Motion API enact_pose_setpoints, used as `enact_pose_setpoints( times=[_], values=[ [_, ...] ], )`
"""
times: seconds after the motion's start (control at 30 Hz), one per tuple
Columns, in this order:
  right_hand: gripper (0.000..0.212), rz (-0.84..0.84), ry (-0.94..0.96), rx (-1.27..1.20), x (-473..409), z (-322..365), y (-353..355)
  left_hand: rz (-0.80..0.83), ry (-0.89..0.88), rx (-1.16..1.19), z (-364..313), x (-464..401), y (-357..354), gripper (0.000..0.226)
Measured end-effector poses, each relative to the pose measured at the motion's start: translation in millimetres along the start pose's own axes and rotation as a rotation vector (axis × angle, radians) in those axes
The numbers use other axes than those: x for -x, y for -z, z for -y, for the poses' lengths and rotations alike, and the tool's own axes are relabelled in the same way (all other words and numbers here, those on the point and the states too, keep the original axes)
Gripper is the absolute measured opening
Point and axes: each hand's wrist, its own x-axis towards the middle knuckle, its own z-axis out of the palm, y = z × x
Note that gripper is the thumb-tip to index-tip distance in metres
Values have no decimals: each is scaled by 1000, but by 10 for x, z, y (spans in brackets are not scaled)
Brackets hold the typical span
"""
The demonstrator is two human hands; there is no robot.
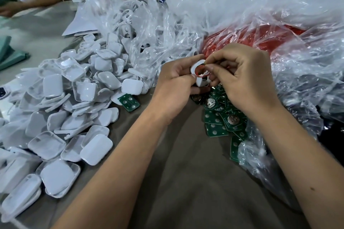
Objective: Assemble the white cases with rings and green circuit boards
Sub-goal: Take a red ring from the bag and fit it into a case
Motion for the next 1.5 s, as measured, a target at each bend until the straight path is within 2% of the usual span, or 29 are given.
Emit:
enact_pose_setpoints(
  times=[0.13, 0.63, 0.8, 1.0, 1.2, 1.37, 1.5],
  values=[
    [7, -29, 17, 39, 0, 7, -5, -1, 15, 43, -22, 5, -27, 47],
    [5, -49, 77, 115, 5, 42, 3, 41, -33, -27, -6, 8, -2, 50],
    [7, -39, 87, 133, 7, 58, 12, 30, -64, -69, 19, 0, 14, 39],
    [7, -62, 13, 41, 22, 58, -2, 17, -129, -136, 38, -13, 20, 33],
    [5, -118, 34, 33, 35, 58, -33, 43, -157, -134, 32, 15, 5, 41],
    [6, -105, 17, 23, 44, 32, -63, 58, -131, -72, 19, 25, 3, 32],
    [8, -66, -101, -140, 49, 12, -58, 78, -115, -106, 1, 8, 42, 27]
  ],
)
